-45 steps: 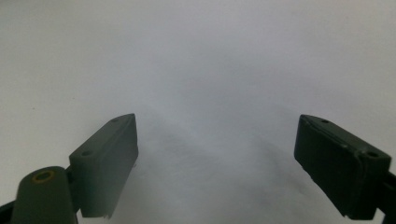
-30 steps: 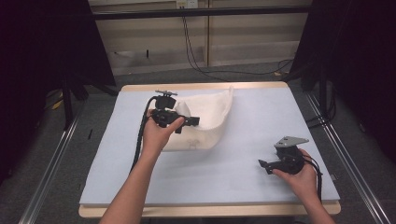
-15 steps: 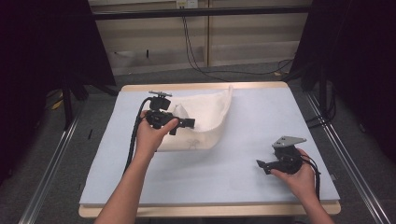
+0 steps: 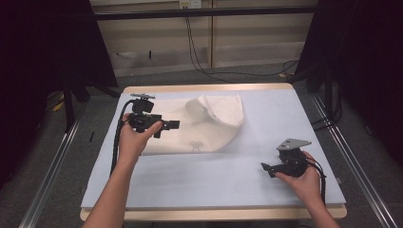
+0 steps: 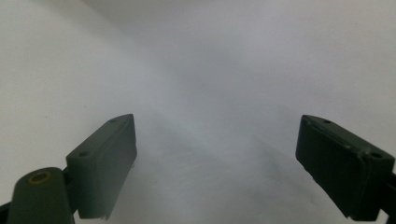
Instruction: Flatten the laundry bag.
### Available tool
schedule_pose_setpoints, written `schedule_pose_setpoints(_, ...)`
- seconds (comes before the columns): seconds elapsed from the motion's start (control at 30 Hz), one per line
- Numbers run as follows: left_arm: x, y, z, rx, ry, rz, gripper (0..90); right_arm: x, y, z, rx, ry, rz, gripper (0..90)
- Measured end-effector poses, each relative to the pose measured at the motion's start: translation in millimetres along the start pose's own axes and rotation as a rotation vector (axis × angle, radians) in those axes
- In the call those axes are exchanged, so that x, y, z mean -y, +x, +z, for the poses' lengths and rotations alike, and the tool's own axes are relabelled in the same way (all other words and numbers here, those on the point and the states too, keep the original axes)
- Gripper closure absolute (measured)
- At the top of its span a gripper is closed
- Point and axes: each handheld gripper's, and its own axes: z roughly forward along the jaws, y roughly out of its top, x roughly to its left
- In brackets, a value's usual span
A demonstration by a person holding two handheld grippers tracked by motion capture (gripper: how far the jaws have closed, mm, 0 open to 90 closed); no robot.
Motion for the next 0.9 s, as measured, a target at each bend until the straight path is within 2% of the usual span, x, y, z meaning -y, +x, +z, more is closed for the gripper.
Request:
schedule_pose_setpoints(0.03, 3.2, 4.7, 1.5, -0.009, 0.003, -0.012, 13.2, 0.2, 0.0, 0.0, 0.003, 0.001, -0.002, 12.5)
schedule_pose_setpoints(0.1, 8.7, 14.9, 5.7, -0.032, 0.046, -0.011, 12.7, 0.6, -0.3, 0.1, 0.004, 0.001, 0.000, 12.5)
schedule_pose_setpoints(0.13, 12.0, 18.6, 7.6, -0.048, 0.048, -0.005, 12.5, 0.7, -0.5, 0.1, 0.003, 0.004, 0.000, 12.5)
schedule_pose_setpoints(0.17, 15.0, 22.8, 9.1, -0.050, 0.036, -0.017, 12.9, 1.0, -1.2, 0.7, -0.003, -0.001, -0.006, 12.5)
schedule_pose_setpoints(0.23, 19.1, 31.4, 12.1, -0.069, 0.053, -0.033, 13.4, 1.3, -0.5, 1.1, 0.002, 0.006, 0.009, 12.5)
schedule_pose_setpoints(0.3, 21.4, 38.0, 14.8, -0.098, 0.075, -0.014, 13.4, 1.4, -0.4, 1.7, 0.000, 0.008, 0.005, 12.5)
schedule_pose_setpoints(0.37, 24.2, 45.0, 16.0, -0.108, 0.051, -0.030, 13.8, 1.5, 0.1, 1.9, 0.001, 0.012, 0.006, 12.5)
schedule_pose_setpoints(0.47, 27.2, 55.4, 18.2, -0.141, 0.050, -0.030, 13.9, 1.5, 0.0, 1.8, 0.000, 0.011, 0.005, 12.5)
schedule_pose_setpoints(0.53, 29.2, 60.6, 19.8, -0.155, 0.038, -0.046, 13.4, 1.5, -0.7, 1.8, 0.002, 0.008, 0.005, 12.5)
schedule_pose_setpoints(0.57, 29.6, 63.8, 19.1, -0.165, 0.049, -0.028, 13.3, 1.6, -1.1, 1.5, 0.000, 0.007, 0.003, 12.5)
schedule_pose_setpoints(0.6, 30.5, 65.3, 19.5, -0.173, 0.033, -0.028, 13.3, 1.8, -1.4, 1.2, 0.003, 0.007, 0.001, 12.5)
schedule_pose_setpoints(0.67, 31.5, 70.1, 20.0, -0.184, 0.034, -0.028, 13.6, 2.2, -1.6, 0.9, 0.005, 0.006, 0.003, 12.5)
schedule_pose_setpoints(0.77, 33.1, 77.3, 22.2, -0.210, 0.035, -0.036, 14.1, 2.5, -1.9, 1.0, 0.000, 0.005, 0.003, 12.5)
schedule_pose_setpoints(0.83, 34.3, 81.9, 26.4, -0.219, 0.026, -0.058, 15.8, 2.5, -1.9, 1.0, 0.000, 0.004, 0.003, 12.6)
schedule_pose_setpoints(0.87, 34.3, 84.3, 26.6, -0.225, 0.039, -0.044, 16.5, 2.4, -1.9, 1.1, 0.001, 0.004, 0.002, 12.6)
schedule_pose_setpoints(0.9, 34.8, 87.4, 28.6, -0.228, 0.025, -0.059, 17.9, 2.5, -1.9, 1.4, -0.003, 0.003, 0.002, 12.6)
